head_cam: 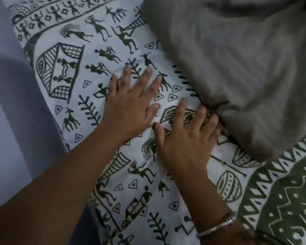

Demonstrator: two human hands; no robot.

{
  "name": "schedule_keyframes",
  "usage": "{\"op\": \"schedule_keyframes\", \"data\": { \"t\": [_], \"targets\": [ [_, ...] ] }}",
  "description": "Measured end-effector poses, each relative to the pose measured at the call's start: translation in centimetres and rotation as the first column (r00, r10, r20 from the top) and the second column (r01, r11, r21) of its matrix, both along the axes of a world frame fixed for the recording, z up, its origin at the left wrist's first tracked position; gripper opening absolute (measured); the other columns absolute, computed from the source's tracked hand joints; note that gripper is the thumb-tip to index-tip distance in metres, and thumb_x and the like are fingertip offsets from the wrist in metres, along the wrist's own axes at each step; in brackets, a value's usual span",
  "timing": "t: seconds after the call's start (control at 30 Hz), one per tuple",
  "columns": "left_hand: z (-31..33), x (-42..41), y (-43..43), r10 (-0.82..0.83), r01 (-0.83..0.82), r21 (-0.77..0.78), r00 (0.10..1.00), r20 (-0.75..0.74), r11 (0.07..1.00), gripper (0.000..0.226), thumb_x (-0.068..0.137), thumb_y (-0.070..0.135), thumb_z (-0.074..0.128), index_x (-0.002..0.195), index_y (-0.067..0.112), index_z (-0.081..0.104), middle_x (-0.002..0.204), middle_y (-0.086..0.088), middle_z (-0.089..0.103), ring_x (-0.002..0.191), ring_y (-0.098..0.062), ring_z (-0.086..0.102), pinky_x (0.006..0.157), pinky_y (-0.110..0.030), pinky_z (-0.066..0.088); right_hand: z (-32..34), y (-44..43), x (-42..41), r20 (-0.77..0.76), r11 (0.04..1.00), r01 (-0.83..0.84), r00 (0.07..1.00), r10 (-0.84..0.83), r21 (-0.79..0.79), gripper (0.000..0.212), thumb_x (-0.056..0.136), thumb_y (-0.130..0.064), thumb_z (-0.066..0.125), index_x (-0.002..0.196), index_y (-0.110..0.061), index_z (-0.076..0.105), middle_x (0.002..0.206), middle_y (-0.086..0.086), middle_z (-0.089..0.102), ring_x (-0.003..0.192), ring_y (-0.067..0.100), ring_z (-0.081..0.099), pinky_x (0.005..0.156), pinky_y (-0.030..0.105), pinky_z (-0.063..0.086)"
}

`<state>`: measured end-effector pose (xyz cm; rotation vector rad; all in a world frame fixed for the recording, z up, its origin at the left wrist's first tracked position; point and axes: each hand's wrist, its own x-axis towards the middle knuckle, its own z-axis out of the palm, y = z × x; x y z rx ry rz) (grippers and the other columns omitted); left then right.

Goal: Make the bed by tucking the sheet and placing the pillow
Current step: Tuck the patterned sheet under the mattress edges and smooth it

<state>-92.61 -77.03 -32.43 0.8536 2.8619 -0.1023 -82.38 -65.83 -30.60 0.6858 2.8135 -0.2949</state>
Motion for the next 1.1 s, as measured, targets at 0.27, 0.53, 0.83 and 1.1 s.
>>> {"op": "schedule_keyframes", "data": {
  "t": [0.27, 0.53, 0.83, 1.1],
  "targets": [
    [-0.9, -4.1, -0.9, 0.048, -0.048, 0.000, 0.998, -0.047, 0.999, 0.066, 0.092, 0.059, 0.018, 0.149, 0.035, -0.005, 0.159, -0.001, -0.003, 0.143, -0.040, -0.001, 0.109, -0.062, 0.000, -1.4, -2.8, -6.3, 0.065, 0.998, -0.055, 0.996, 0.055, -0.012, 0.078, 0.093, -0.052, 0.025, 0.148, -0.005, -0.003, 0.147, 0.042, -0.002, 0.135, 0.056, -0.001, 0.108, 0.064, -0.006],
    [-1.1, -9.0, -1.9, 0.127, -0.133, -0.048, 0.985, -0.117, 0.990, 0.064, 0.089, 0.064, 0.010, 0.144, 0.042, -0.015, 0.159, 0.001, -0.008, 0.141, -0.045, -0.005, 0.103, -0.069, -0.006, -2.3, -1.7, -11.8, -0.026, 0.971, -0.227, 0.974, 0.226, -0.069, 0.070, 0.091, -0.060, 0.023, 0.150, -0.032, -0.001, 0.148, 0.036, 0.008, 0.136, 0.047, 0.009, 0.107, 0.057, 0.006],
    [-0.3, -12.3, -2.1, 0.152, -0.157, -0.028, 0.978, -0.142, 0.987, 0.064, 0.095, 0.053, 0.024, 0.149, 0.031, -0.001, 0.159, 0.002, -0.002, 0.141, -0.047, -0.003, 0.106, -0.068, -0.001, -2.5, -1.5, -15.7, -0.049, 0.951, -0.270, 0.963, 0.266, -0.148, 0.064, 0.090, -0.065, 0.020, 0.145, -0.047, -0.008, 0.150, 0.032, 0.013, 0.138, 0.044, 0.016, 0.112, 0.050, 0.015],
    [1.3, -11.3, -8.3, 0.325, -0.326, -0.005, 0.944, -0.057, 0.945, 0.073, 0.081, 0.076, 0.015, 0.146, 0.044, 0.006, 0.159, -0.001, -0.001, 0.141, -0.045, -0.004, 0.102, -0.072, -0.001, -1.6, -1.2, -15.1, -0.045, 0.948, -0.285, 0.959, 0.281, -0.142, 0.063, 0.090, -0.068, 0.015, 0.143, -0.049, -0.011, 0.153, 0.027, 0.008, 0.139, 0.043, 0.013, 0.110, 0.052, 0.019]
  ]
}}
